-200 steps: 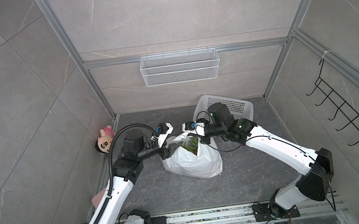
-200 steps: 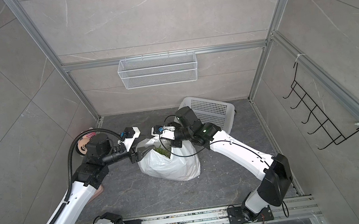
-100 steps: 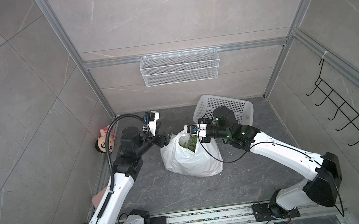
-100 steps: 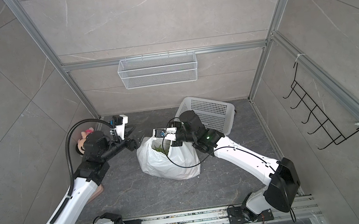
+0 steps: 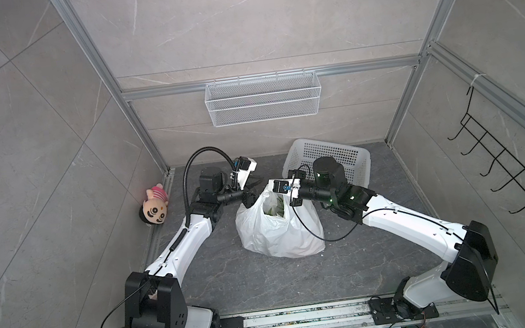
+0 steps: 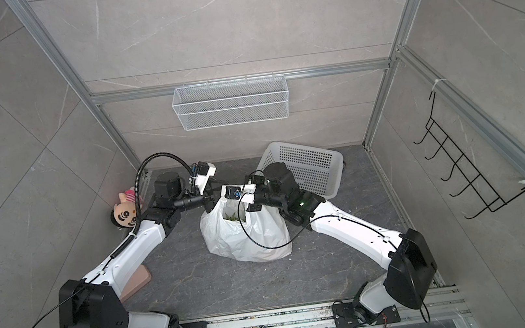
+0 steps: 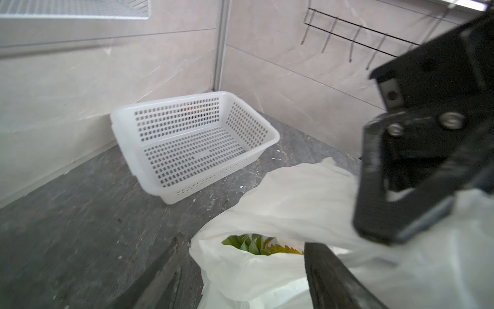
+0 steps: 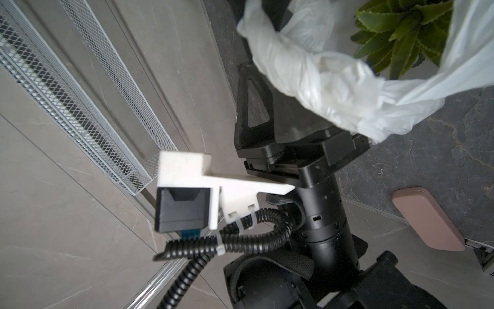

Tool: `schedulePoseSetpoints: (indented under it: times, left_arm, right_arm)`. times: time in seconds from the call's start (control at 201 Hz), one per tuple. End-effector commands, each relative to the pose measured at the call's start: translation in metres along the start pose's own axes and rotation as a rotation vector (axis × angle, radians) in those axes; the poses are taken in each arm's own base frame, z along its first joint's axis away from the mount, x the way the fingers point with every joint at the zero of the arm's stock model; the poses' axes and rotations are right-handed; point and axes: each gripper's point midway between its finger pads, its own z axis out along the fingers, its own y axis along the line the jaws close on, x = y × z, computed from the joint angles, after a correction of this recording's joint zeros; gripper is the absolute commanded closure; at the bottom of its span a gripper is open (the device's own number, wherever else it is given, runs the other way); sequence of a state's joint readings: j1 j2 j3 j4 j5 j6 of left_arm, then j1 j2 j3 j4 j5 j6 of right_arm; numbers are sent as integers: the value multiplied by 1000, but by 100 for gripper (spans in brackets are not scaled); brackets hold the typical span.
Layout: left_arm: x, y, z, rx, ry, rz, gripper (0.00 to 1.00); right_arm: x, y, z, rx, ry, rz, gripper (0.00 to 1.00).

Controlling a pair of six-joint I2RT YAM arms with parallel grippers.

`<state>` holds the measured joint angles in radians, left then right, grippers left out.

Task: Place the pineapple into a plastic bag & tie a knot
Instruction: Cross the plastic bag at the center of the board.

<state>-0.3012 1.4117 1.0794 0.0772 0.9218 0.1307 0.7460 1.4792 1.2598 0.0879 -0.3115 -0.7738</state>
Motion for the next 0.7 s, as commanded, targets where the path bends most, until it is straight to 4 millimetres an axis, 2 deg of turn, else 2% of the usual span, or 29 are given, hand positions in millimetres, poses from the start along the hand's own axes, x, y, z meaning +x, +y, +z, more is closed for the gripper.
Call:
schedulePoseSetpoints:
  times: [0.0,0.344,0.553,0.692]
  left_arm:
    - [-15,-27,-3,160,-70,135,31]
    - [-10,-36,-5,209,-75,122,39]
    - [-27,-31,-9,174,-155,66,40]
    - [-26,-28,-9,173,-182,-8,39]
  right_arm:
    - [-11,-7,6,19,-63,24,100]
    - [-3,-11,6,33,-66,85,100]
    - [3,-11,6,44,-44,105,100]
    - [6,-11,7,54,-41,135,100]
